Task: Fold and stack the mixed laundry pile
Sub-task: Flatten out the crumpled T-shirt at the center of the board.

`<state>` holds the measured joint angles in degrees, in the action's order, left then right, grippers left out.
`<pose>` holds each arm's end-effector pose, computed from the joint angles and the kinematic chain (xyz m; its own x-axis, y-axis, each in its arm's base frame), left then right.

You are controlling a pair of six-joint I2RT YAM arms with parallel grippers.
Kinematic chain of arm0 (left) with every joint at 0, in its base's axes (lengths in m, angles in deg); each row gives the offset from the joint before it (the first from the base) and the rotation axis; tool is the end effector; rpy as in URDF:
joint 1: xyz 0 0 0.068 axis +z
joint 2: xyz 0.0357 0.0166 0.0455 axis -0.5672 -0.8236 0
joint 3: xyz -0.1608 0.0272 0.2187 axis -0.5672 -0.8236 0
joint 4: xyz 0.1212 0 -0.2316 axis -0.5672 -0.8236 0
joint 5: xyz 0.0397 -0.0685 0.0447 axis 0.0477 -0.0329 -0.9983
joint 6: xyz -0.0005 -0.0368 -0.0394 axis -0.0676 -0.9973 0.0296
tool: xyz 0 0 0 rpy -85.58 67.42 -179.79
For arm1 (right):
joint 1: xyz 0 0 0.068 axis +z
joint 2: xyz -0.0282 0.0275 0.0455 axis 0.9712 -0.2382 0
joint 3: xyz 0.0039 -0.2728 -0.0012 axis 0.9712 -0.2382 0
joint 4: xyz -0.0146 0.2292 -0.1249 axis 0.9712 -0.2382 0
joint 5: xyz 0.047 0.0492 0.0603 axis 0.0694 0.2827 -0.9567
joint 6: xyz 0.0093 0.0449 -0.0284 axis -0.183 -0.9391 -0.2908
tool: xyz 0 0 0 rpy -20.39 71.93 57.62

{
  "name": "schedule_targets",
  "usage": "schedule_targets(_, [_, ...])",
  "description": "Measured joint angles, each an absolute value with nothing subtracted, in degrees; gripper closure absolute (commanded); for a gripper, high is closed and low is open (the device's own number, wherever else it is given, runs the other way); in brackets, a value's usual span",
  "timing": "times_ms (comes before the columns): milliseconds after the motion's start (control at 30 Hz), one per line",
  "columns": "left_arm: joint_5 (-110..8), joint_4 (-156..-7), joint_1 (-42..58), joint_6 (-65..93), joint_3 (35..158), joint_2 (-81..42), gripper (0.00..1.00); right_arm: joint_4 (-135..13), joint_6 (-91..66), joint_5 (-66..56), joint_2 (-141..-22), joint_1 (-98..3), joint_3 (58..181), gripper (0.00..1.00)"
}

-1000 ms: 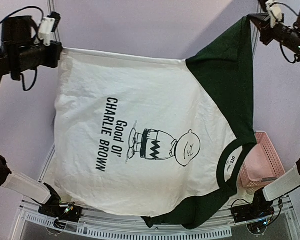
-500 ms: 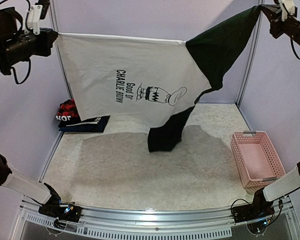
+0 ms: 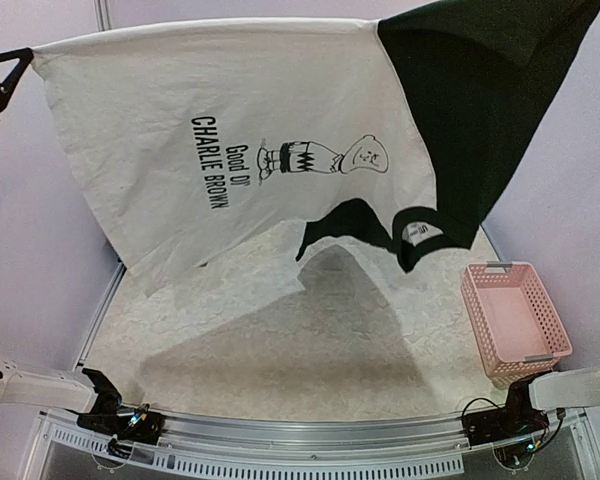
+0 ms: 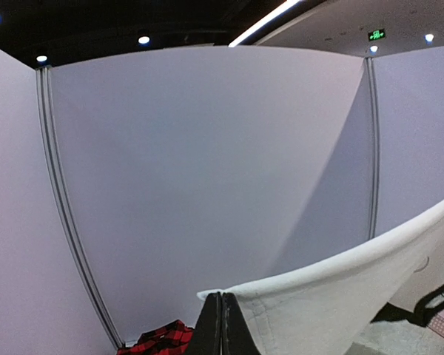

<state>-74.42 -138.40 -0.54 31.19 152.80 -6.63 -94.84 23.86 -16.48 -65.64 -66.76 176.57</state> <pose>0.0468 -0.0216 0.6166 0.1916 -0.0151 -0.9814 0.3275 0.9436 0.0494 0.0362 0.0179 0.6614 0.6776 -0.3594 -0.6416 -0.1058 0.8157 -0.5687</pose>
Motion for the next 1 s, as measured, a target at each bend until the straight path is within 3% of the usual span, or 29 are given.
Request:
schedule_targets(300, [-71.6, -137.2, -0.5, 32.9, 159.1, -7.9, 1.0, -89.2, 21.6, -17.7, -66.9, -66.8, 184.6, 1.0])
schedule_targets(567, [-76.9, -134.2, -0.5, 36.7, 157.7, -15.3, 1.0, -86.0, 24.4, -15.6, -72.4, -66.8, 179.4, 1.0])
schedule_targets(767, [-82.4, -132.0, -0.2, 37.8, 144.0, -20.3, 1.0, -86.5, 32.0, -11.8, -76.1, -66.8, 162.9, 1.0])
schedule_targets(1000, [-81.3, -129.5, 2.4, 34.0, 119.8, -26.1, 1.0, -86.8, 40.6, -8.5, -77.5, -66.9, 130.0, 1.0])
